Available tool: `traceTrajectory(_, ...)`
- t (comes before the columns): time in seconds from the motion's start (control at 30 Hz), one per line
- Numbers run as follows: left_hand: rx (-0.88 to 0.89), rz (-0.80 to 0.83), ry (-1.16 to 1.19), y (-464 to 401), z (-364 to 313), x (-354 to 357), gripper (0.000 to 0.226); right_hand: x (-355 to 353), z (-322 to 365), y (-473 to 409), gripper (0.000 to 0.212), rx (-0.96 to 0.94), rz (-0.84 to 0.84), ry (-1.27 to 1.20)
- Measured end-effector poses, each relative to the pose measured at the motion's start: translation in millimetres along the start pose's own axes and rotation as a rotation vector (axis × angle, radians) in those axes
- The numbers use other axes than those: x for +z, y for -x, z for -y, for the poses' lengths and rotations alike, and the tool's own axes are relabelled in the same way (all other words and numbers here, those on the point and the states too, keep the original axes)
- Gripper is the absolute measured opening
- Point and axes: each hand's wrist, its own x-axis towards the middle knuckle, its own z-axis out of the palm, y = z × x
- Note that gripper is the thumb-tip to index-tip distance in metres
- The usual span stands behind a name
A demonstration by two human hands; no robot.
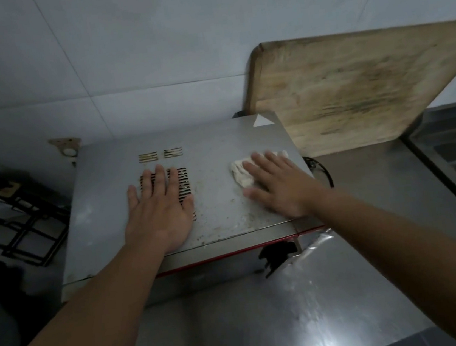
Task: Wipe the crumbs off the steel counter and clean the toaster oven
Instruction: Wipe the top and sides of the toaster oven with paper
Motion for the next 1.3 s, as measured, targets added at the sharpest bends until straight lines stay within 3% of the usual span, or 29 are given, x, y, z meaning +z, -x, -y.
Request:
traceTrajectory(0.13, -0.002, -0.005, 0.010, 0, 1, 1, 0.069, -10, 15, -80, 0.079, 0.056, 0.026, -0.016)
traceTrajectory(0.23, 0.007, -0.010, 0.014, -1, 2, 2, 0.068, -7, 27, -92, 0.076, 0.094, 0.000, -0.028)
traceTrajectory(0.4, 0.020, 0.000, 0.015, 0, 4, 2, 0.067, 8, 49, -8, 0.068, -0.035, -0.035, -0.063)
traceTrajectory(0.53, 0.034, 0.026, 0.023, 2, 3, -2, 0.066, 28, 77, 86, 0.070, -0.097, 0.003, -0.007)
traceTrajectory(0.63, 0.042, 0.053, 0.015, 4, 2, -6, 0.065, 33, 87, 110, 0.073, -0.110, 0.040, 0.034)
traceTrajectory(0.87, 0.115, 0.142, 0.072, 0, 13, -23, 0.063, 17, 93, 26, 0.074, -0.123, 0.008, 0.017)
traceTrajectory(1.1, 0.105, -0.059, 0.256, 34, 38, -30, 0.046, -3, 97, -94, 0.070, -0.064, 0.054, 0.041)
traceTrajectory(1.2, -0.001, -0.129, 0.327, 43, 53, -25, 0.046, -3, 99, -102, 0.069, -0.055, 0.047, 0.035)
traceTrajectory(1.3, 0.015, -0.143, 0.296, 56, 51, -22, 0.048, 3, 105, -80, 0.069, -0.074, 0.006, 0.028)
